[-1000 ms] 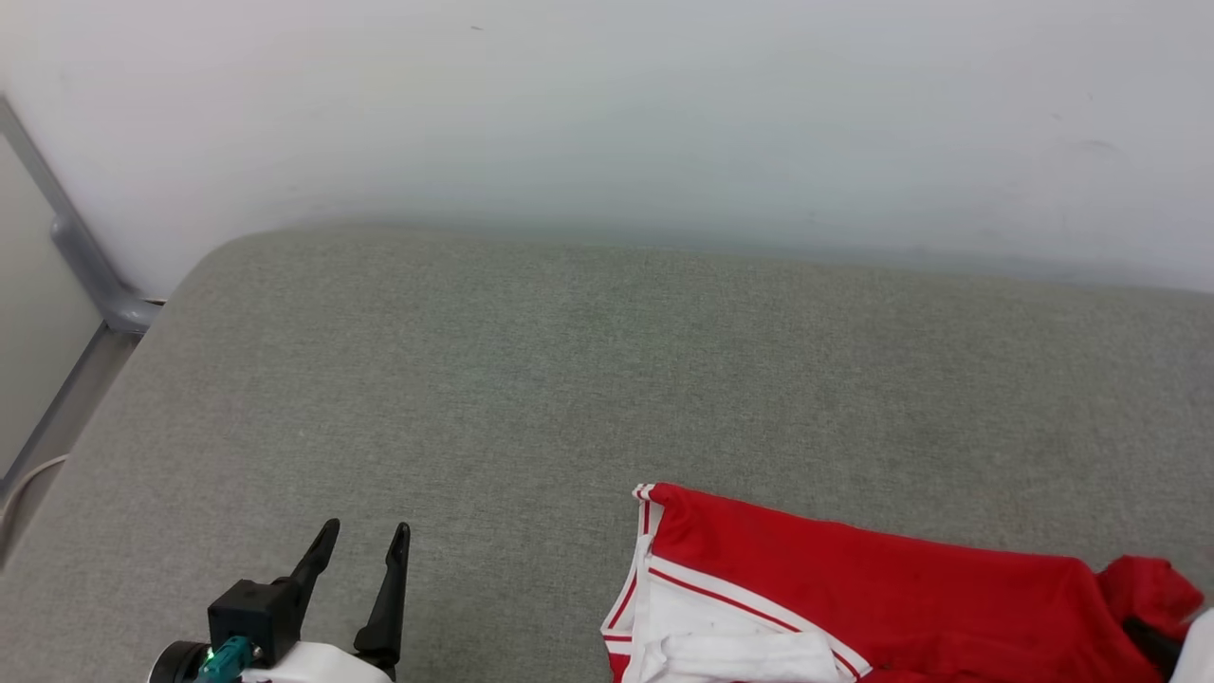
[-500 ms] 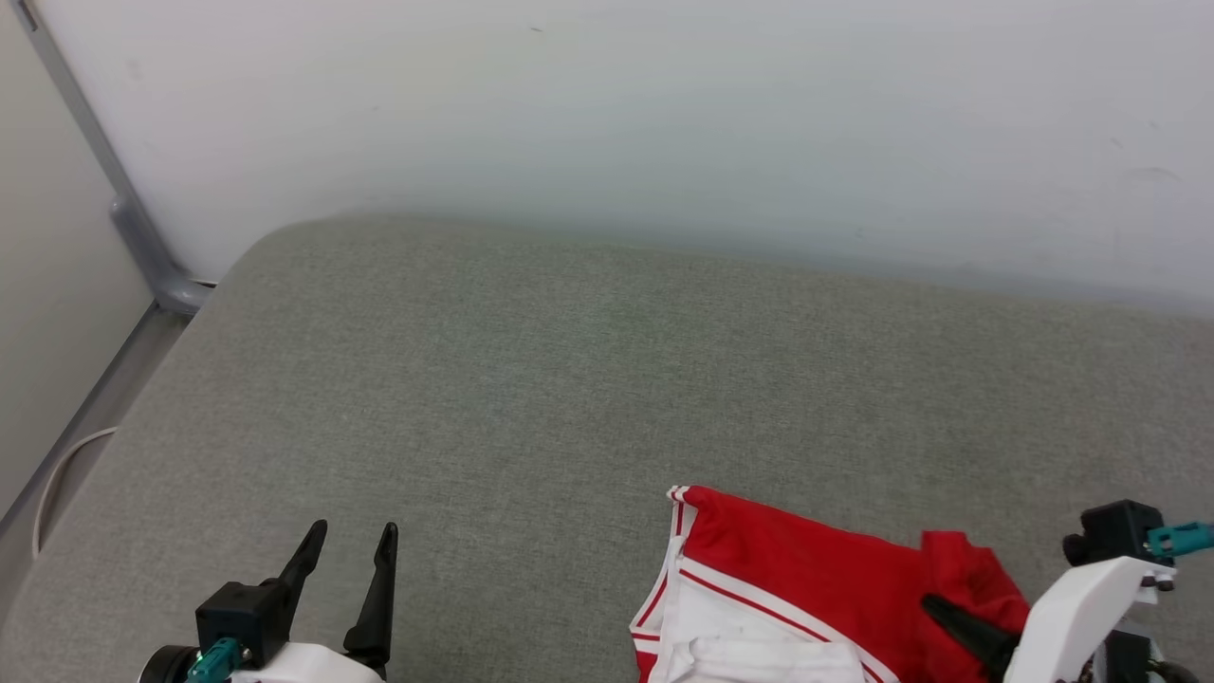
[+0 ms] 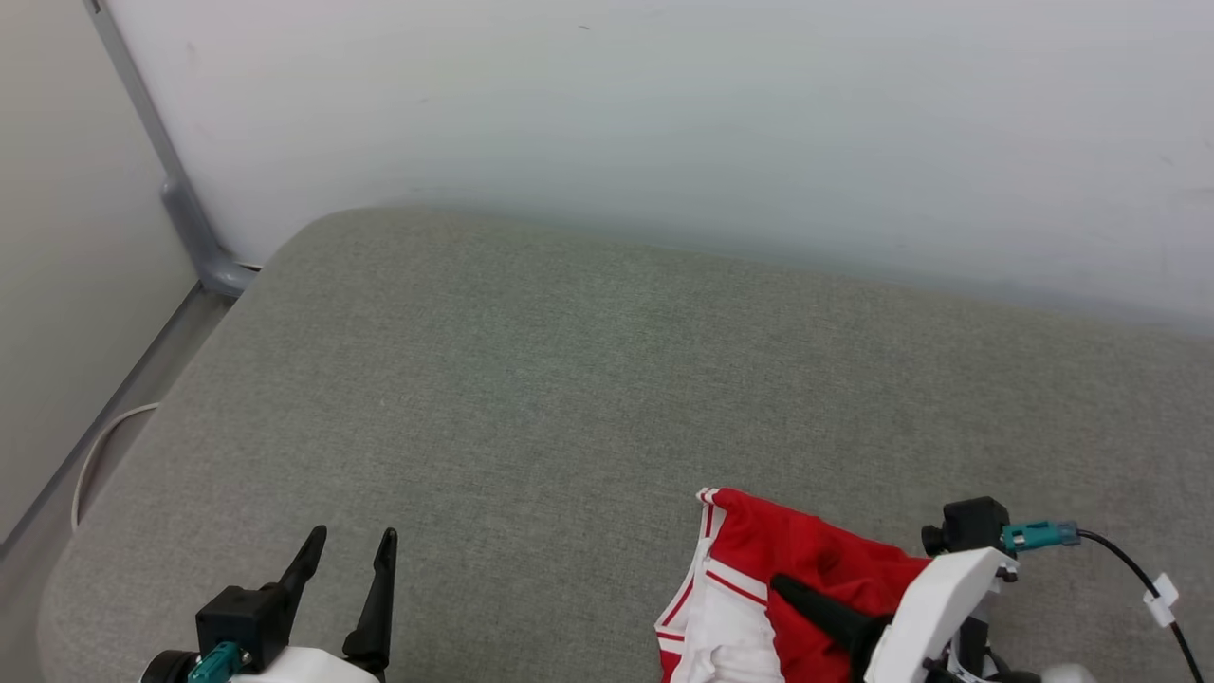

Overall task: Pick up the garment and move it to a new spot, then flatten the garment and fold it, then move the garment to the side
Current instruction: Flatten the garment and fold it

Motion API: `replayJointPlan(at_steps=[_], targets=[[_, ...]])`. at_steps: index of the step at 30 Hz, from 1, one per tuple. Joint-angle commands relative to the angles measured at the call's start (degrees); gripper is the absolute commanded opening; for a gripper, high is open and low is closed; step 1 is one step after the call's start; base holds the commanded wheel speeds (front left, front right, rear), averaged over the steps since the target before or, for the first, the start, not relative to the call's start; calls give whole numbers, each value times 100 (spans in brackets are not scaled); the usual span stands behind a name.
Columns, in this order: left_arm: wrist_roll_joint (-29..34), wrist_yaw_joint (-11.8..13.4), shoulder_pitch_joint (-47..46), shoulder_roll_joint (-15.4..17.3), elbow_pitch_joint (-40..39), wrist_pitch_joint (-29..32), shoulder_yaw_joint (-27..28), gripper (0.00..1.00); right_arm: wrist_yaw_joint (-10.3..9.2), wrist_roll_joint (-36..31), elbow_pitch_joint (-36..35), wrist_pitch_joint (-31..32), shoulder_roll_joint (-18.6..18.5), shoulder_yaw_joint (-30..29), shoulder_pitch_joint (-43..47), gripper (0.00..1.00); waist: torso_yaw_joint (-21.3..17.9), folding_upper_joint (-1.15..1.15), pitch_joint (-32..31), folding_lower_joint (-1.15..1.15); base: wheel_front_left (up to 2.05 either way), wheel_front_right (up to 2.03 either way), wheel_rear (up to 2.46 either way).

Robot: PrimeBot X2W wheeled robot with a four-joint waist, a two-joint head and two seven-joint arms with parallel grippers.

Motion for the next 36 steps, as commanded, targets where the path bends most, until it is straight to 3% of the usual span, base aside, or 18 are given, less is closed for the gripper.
replayJointPlan(at_steps=[1, 11, 12, 13, 14, 22, 24, 27, 28, 31, 36], targets=[[17, -11, 4, 4, 2, -27, 3, 100, -3, 47, 192, -217, 6, 75, -168, 0, 42, 0, 5, 0, 0, 0, 0], [14, -18, -48, -25, 27, -27, -20, 100, -3, -210, 1896, -1451, 8, 492, -972, 0, 205, 0, 88, 0, 0, 0, 0], [12, -16, -41, -26, 31, -27, -23, 100, -2, -234, 2007, -1525, 8, 535, -1035, 25, 212, 0, 90, 0, 0, 0, 0], [10, -14, -33, -26, 34, -27, -24, 100, -3, -227, 2122, -1587, 8, 591, -1106, 88, 215, 0, 90, 0, 0, 0, 0], [8, -12, -23, -28, 35, -27, -22, 100, -2, -210, 2183, -1632, 8, 670, -1164, 100, 215, 0, 87, 0, 0, 0, 0], [13, 11, 40, 0, 26, -27, -8, 100, -3, 640, 1843, -1826, 5, 1664, -1568, 100, 7, 0, -53, 0, 0, 0, 0], [28, 28, 35, -11, -10, -26, -11, 100, -3, 490, 1731, -1872, 5, 1664, -1673, 100, -53, 0, -61, 0, 0, 0, 0], [56, 25, 23, -47, -82, -27, -29, 100, -3, -66, 1598, -1926, 5, 1467, -1798, 100, -150, 0, -59, 0, 0, 0, 0], [52, 7, -28, -111, -206, -26, 10, 100, -3, -924, 1298, -1968, -177, 1276, -1927, 100, -249, 0, -32, 0, 0, 0, 0], [95, -4, -87, -171, -348, -26, 52, 100, -3, -1949, 817, -2124, -690, 1355, -1986, 100, -346, 0, 17, 0, 0, 0, 0], [178, -30, -123, -275, -575, -20, 164, 100, -4, -3004, 361, -2664, -1433, 1084, -1774, 100, -520, 0, 88, 0, 0, 0, 0]])
